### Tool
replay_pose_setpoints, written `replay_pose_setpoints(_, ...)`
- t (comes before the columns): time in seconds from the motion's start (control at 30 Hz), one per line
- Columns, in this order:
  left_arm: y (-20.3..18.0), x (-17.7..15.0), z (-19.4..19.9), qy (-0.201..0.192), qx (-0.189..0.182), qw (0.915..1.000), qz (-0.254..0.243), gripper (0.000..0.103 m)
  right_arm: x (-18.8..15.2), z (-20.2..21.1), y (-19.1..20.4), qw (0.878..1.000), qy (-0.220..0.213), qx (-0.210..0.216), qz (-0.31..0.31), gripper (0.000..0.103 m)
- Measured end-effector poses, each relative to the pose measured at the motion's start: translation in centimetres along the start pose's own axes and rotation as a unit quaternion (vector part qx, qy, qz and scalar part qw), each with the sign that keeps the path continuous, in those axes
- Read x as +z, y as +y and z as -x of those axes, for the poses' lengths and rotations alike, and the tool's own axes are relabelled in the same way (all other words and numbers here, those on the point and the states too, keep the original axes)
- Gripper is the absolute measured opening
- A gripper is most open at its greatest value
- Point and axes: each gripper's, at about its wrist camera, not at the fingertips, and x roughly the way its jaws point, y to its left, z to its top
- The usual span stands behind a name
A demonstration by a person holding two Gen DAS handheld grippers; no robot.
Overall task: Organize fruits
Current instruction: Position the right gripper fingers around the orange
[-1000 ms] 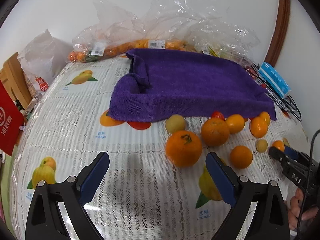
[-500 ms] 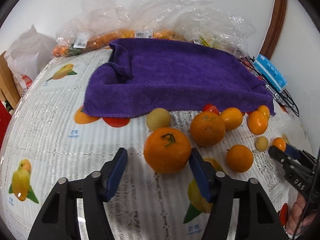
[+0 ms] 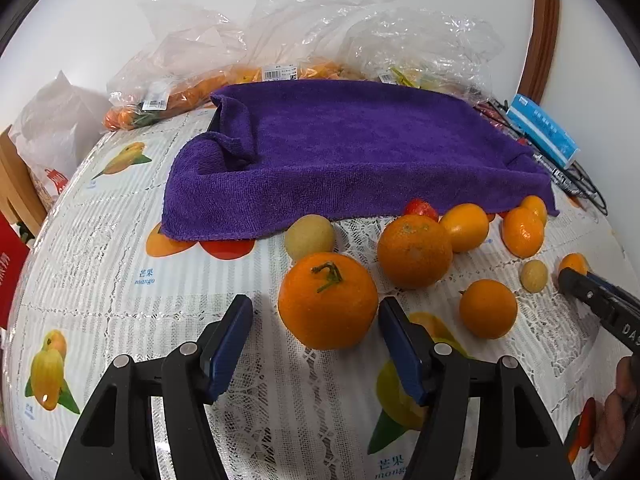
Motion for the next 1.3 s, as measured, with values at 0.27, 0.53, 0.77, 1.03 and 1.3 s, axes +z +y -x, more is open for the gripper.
replay_pose_setpoints(0.27, 0.8, -0.3, 0.7, -0.011, -0.042, 0.9987, 0.028, 0.042, 0.1, -0.2, 1.0, 1.000, 0.004, -0.018, 0.025, 0.037)
replay_pose_setpoints(0.53, 1.2, -0.3, 1.0, -0.009, -0.056, 0.9976, 0.040, 0.042, -0.2, 0.7, 1.0, 0.999, -0.015, -0.005, 0.031, 0.034)
replay_pose_setpoints(0.77, 1.4, -0.4, 1.8, -0.007, -0.072, 0.9966, 0.038, 0.042, -0.3, 1.6, 1.6, 0.999, -0.016, -0.013, 0.043, 0.025)
replay_pose_setpoints(1.03, 1.9, -0.5, 1.6, 0.005, -0.080, 0.9956, 0.048, 0.042, -0.3, 0.1, 2.0, 0.999, 0.003, -0.027, 0.045, 0.036)
replay_pose_setpoints(1.3, 1.8, -0.4, 2.2, -0.003, -0.079, 0.9959, 0.044, 0.042, -0.2, -0.4, 2.4, 0.998, 0.005, -0.029, 0.050, 0.031)
